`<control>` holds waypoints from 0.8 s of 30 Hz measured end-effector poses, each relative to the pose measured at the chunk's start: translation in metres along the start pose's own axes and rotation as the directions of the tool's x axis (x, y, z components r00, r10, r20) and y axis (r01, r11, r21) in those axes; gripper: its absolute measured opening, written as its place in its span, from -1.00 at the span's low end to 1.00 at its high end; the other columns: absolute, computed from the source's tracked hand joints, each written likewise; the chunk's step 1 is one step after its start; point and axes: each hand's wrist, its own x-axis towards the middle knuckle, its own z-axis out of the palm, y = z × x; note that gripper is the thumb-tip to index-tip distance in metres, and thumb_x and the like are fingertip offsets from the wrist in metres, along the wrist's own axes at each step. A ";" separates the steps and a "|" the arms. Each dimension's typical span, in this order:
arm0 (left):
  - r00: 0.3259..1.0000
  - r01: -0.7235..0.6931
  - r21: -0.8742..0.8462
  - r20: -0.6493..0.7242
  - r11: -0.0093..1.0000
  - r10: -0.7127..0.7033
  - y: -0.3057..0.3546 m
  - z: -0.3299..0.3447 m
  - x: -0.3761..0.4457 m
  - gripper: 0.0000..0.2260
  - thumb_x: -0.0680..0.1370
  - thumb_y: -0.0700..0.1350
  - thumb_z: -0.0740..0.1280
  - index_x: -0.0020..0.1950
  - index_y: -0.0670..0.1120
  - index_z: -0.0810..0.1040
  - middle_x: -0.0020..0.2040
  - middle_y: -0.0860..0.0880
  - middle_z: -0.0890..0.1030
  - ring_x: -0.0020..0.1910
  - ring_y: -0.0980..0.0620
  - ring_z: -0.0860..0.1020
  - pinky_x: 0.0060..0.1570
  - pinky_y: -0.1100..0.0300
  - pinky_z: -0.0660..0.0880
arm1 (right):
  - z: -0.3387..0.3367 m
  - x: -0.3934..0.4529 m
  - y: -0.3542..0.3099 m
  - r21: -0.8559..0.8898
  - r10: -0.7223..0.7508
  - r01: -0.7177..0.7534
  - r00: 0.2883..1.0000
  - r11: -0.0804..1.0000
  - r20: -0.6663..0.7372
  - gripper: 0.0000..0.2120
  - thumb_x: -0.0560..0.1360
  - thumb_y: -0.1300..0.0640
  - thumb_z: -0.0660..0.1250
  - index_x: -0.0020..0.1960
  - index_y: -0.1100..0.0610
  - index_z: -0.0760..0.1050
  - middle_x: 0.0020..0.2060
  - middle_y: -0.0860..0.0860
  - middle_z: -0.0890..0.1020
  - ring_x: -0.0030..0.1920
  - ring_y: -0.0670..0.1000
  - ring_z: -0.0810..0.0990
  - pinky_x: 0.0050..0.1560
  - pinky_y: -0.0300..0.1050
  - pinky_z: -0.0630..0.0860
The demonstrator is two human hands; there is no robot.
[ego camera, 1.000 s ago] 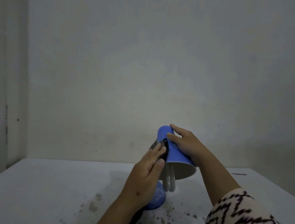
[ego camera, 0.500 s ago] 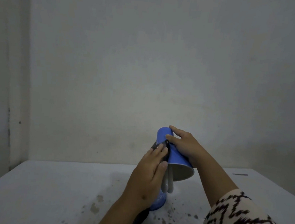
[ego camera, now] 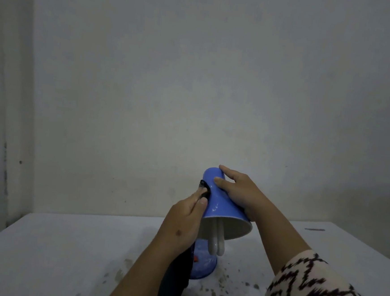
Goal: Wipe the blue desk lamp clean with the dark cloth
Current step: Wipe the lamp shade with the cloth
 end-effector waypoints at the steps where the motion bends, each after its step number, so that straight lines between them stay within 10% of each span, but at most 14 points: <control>1: 0.999 -0.047 0.013 -0.005 0.999 0.047 -0.001 0.002 -0.006 -0.65 0.64 -0.02 0.07 0.42 0.07 0.33 0.29 0.10 0.49 0.24 0.15 0.46 0.19 0.36 0.40 | 0.000 0.000 0.001 0.006 -0.004 0.004 1.000 1.000 -0.001 -0.54 0.54 0.05 0.25 0.41 -0.07 0.28 0.42 0.05 0.31 0.23 0.15 0.48 0.22 0.09 0.48; 8: 0.949 -0.309 0.191 -0.004 0.932 0.315 -0.010 0.013 -0.024 -0.61 0.46 0.23 -0.03 0.30 0.30 0.21 0.34 0.42 0.21 0.47 0.27 0.15 0.47 0.30 0.14 | 0.000 0.001 0.002 0.053 -0.029 0.029 1.000 0.998 -0.004 -0.54 0.53 0.09 0.27 0.41 -0.02 0.30 0.43 0.03 0.31 0.30 0.10 0.41 0.28 0.03 0.42; 14: 0.977 -0.195 0.088 0.108 0.977 0.185 -0.001 0.008 -0.002 -0.58 0.54 0.11 0.04 0.41 0.19 0.22 0.41 0.32 0.18 0.50 0.24 0.09 0.50 0.22 0.07 | -0.003 -0.004 0.003 0.114 -0.014 0.013 1.000 0.993 0.009 -0.57 0.55 0.11 0.24 0.40 -0.03 0.31 0.37 0.06 0.39 0.07 0.02 0.48 0.00 -0.15 0.44; 24: 0.981 -0.037 -0.006 0.193 0.999 0.037 0.005 -0.003 0.023 -0.60 0.64 -0.02 0.04 0.49 0.08 0.15 0.52 0.23 0.07 0.48 0.23 0.11 0.42 0.30 0.09 | -0.003 0.001 0.001 0.177 0.039 -0.041 0.999 0.983 0.016 -0.60 0.55 0.11 0.24 0.37 -0.04 0.35 0.35 0.08 0.42 0.16 0.10 0.50 0.13 0.00 0.50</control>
